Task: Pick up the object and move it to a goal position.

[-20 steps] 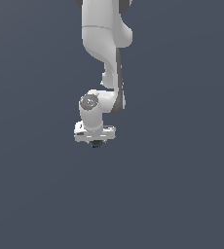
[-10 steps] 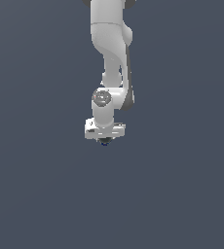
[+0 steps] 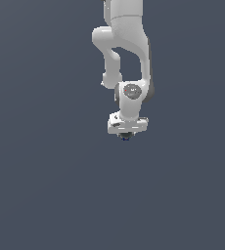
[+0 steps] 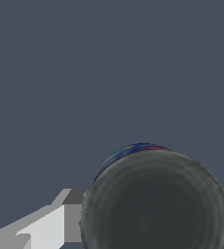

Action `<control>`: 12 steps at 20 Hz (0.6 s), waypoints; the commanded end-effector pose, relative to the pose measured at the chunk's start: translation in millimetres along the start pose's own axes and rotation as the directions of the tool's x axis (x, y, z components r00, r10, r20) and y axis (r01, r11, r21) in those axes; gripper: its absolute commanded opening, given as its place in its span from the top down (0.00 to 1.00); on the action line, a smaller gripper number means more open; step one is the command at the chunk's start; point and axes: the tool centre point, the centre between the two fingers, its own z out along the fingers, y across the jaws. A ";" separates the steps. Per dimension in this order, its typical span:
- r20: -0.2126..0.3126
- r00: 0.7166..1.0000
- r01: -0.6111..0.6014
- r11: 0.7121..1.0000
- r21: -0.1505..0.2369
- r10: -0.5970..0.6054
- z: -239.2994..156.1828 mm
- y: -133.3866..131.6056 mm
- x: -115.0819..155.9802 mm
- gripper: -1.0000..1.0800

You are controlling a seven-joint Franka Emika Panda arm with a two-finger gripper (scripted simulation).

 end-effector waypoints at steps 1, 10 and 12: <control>-0.001 1.000 0.000 1.000 0.000 0.000 -4.4 -32.5 -5.0 1.00; -0.001 1.000 0.001 1.000 0.000 -0.001 -16.2 -128.7 -17.0 1.00; -0.001 1.000 0.001 1.000 0.000 -0.001 -18.0 -143.5 -18.4 1.00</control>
